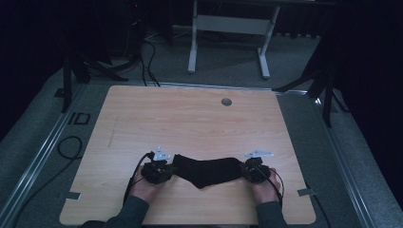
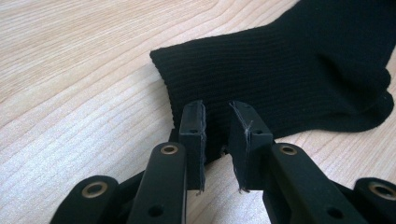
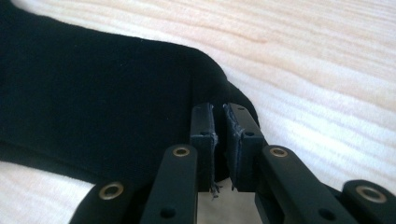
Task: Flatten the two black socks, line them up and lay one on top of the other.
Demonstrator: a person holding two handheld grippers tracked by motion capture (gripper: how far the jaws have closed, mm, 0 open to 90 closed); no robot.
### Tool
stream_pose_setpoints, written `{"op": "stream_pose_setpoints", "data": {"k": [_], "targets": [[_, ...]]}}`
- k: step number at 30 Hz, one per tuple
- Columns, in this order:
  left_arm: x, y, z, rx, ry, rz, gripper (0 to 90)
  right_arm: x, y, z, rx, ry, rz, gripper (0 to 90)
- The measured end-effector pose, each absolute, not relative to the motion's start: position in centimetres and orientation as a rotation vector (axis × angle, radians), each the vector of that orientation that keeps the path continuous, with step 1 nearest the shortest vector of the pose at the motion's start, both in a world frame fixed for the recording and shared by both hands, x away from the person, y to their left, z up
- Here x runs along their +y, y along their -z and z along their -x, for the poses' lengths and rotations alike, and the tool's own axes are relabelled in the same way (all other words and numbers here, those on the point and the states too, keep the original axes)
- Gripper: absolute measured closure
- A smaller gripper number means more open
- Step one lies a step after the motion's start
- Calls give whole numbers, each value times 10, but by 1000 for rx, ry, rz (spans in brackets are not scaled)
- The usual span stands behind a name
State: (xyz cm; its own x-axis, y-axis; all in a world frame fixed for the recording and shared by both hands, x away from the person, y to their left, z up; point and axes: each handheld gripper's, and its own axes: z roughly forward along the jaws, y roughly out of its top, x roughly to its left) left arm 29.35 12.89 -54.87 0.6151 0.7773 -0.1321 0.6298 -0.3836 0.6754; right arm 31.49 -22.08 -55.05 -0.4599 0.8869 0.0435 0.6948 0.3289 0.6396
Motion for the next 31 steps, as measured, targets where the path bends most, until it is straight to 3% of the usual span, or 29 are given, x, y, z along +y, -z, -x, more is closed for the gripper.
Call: {"op": "stream_pose_setpoints", "data": {"k": [12, 15, 19, 31], "targets": [[131, 547, -294, 1108, -270, -2113, 694, -223, 550, -325, 2272, -880, -1431, 768], [136, 544, -294, 1103, -270, -2089, 667, -224, 545, -323, 2263, -935, -1414, 609], [140, 540, -294, 1103, -271, -2055, 636, -228, 534, -318, 2221, -1018, -1391, 538], [146, 539, -298, 1127, -313, -2044, 598, -238, 532, -318, 2188, -1019, -1413, 502]]}}
